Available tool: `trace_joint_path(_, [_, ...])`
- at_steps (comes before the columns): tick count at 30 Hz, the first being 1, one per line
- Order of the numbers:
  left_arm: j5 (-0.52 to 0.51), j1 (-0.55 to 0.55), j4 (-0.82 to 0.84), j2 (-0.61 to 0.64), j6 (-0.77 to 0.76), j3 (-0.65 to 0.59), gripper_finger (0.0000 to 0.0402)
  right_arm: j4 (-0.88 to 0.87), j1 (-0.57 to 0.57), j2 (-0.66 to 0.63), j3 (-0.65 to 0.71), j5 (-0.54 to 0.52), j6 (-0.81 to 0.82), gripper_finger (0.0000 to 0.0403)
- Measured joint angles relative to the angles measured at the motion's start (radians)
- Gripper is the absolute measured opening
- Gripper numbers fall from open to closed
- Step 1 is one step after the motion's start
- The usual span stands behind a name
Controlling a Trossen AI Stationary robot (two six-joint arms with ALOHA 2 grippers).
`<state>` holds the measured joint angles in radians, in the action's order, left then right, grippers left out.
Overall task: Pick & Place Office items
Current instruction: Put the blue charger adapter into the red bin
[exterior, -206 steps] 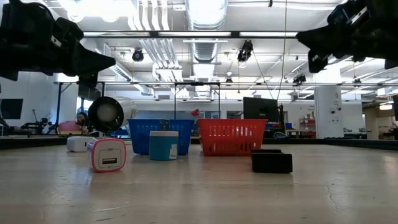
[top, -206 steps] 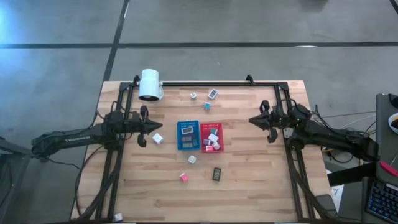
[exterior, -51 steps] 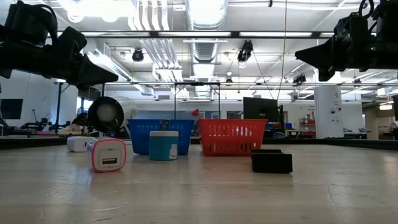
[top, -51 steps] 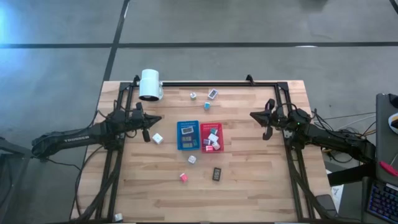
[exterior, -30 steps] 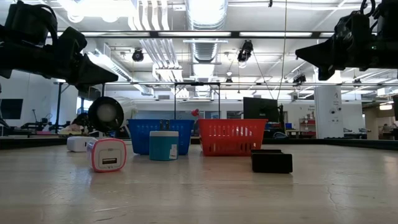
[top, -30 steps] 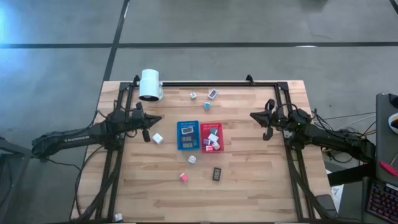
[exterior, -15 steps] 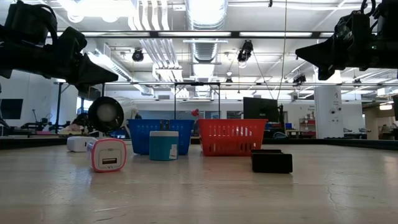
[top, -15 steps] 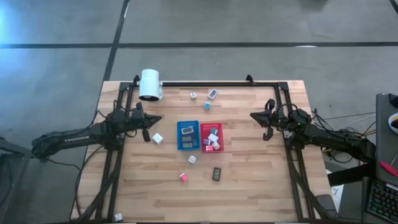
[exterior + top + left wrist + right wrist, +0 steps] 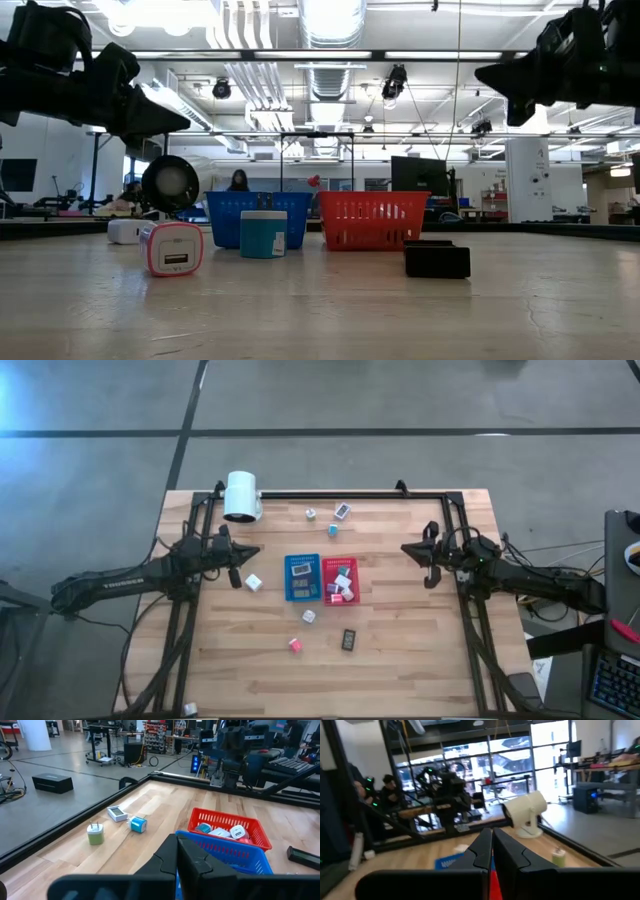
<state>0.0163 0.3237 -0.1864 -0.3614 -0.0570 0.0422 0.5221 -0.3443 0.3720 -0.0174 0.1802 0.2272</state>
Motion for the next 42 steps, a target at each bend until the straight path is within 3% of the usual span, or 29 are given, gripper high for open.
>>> trace_joint_path(9, [-0.007,0.000,-0.008,0.000,0.000,0.000,0.0009,0.005,0.119,0.225,-0.130,-0.170,-0.085,0.0013])
trace_joint_path(16, [-0.009,0.000,-0.008,0.000,-0.003,0.000,0.0010,-0.015,0.118,0.496,-0.259,-0.261,-0.061,0.0013])
trace_joint_path(22, [-0.009,0.000,-0.008,0.000,-0.003,0.000,0.0008,-0.338,0.092,0.741,-0.494,-0.337,-0.076,0.0013])
trace_joint_path(34, [-0.009,0.000,-0.008,0.000,-0.004,0.000,0.0013,-0.672,0.030,1.147,-0.938,-0.341,-0.333,0.0014])
trace_joint_path(42, [-0.009,0.000,-0.008,0.000,-0.003,0.000,0.0010,-1.099,-0.003,1.395,-1.348,-0.326,-0.447,0.0084])
